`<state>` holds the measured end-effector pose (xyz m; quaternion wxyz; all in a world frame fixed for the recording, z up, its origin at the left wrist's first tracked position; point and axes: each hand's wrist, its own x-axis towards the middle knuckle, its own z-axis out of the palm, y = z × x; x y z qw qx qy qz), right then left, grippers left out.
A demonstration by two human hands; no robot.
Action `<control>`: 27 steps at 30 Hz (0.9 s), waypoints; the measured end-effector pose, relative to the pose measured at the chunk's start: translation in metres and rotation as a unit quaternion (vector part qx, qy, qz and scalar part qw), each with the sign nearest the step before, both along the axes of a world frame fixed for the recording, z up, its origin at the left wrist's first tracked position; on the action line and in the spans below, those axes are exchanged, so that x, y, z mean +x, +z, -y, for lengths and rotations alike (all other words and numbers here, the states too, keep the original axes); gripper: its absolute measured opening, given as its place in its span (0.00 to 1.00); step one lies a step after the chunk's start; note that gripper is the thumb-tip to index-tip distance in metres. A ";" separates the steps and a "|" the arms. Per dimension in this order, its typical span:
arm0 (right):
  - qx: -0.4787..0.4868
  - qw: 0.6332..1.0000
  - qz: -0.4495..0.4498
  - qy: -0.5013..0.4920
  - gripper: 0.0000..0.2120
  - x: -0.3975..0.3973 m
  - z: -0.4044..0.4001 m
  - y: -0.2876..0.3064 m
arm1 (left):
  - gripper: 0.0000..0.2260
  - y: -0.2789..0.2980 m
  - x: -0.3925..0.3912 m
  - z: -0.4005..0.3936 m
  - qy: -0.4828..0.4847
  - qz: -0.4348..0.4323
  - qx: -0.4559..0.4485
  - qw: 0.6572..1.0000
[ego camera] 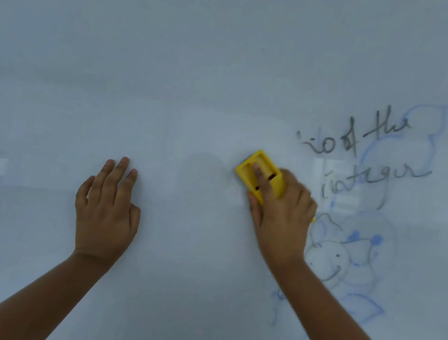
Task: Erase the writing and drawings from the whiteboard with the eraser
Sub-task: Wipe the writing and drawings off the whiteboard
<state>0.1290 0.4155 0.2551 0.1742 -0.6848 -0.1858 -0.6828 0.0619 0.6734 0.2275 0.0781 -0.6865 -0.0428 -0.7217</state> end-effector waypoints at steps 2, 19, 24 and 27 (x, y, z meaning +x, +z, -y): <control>-0.035 0.999 0.010 0.009 0.20 -0.001 -0.005 -0.030 | 0.21 -0.011 0.005 0.012 -0.009 0.014 -0.040 0.999; -0.264 0.962 0.060 0.022 0.31 0.034 0.066 -0.208 | 0.24 -0.063 0.034 0.108 0.028 -0.135 0.035 0.990; -0.215 0.973 0.077 0.015 0.25 0.042 0.086 -0.138 | 0.25 -0.070 0.038 0.108 0.014 -0.122 0.029 0.992; -0.134 0.988 0.074 -0.026 0.19 0.045 0.098 -0.067 | 0.25 -0.069 0.038 0.108 0.015 -0.117 0.032 0.993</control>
